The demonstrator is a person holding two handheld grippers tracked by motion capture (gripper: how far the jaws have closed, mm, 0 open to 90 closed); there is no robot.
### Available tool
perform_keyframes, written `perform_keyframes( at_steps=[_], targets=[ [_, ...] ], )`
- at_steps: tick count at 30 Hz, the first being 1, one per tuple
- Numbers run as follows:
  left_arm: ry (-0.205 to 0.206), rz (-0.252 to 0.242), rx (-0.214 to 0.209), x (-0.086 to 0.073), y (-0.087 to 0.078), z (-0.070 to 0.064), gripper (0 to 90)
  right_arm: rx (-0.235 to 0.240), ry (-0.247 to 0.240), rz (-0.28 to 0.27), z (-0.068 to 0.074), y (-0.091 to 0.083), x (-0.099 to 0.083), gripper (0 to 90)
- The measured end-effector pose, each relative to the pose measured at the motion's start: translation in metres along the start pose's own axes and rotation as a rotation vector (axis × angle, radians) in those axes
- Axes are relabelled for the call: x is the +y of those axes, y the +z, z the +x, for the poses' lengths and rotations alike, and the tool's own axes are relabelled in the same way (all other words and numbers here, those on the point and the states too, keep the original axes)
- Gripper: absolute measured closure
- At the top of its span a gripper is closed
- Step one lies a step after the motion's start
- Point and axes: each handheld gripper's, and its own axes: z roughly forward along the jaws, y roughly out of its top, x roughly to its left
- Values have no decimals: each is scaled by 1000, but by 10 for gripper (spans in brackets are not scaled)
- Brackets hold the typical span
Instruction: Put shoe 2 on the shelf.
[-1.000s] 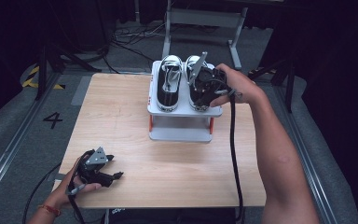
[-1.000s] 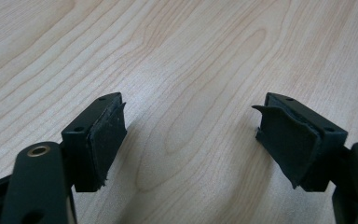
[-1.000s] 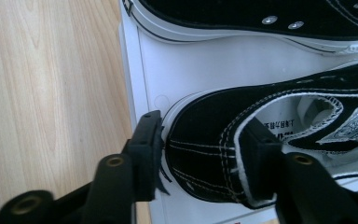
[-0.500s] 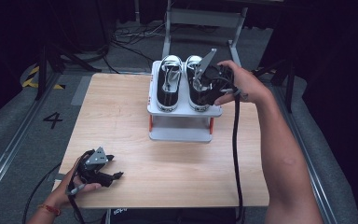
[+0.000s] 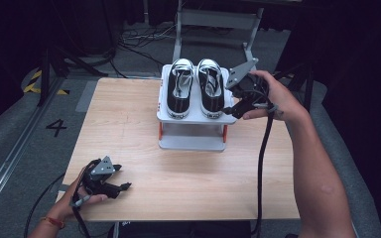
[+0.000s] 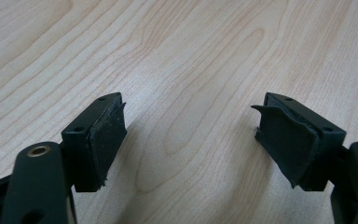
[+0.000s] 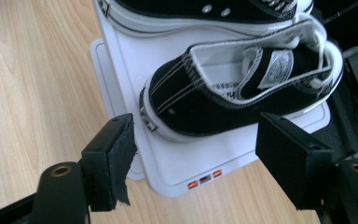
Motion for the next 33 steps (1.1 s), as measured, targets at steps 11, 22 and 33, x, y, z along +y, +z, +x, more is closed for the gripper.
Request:
perform_keyframes(
  at_steps=[11,22,33],
  targets=[
    [0,0,0,0,0,0,233,-67,63,-23,18,-7,-42,280],
    [0,0,0,0,0,0,233,-126,157,-45,40,-8,-92,262],
    [0,0,-1,0,0,0,233,-139,234,-48,69,9,-143,249]
  ],
)
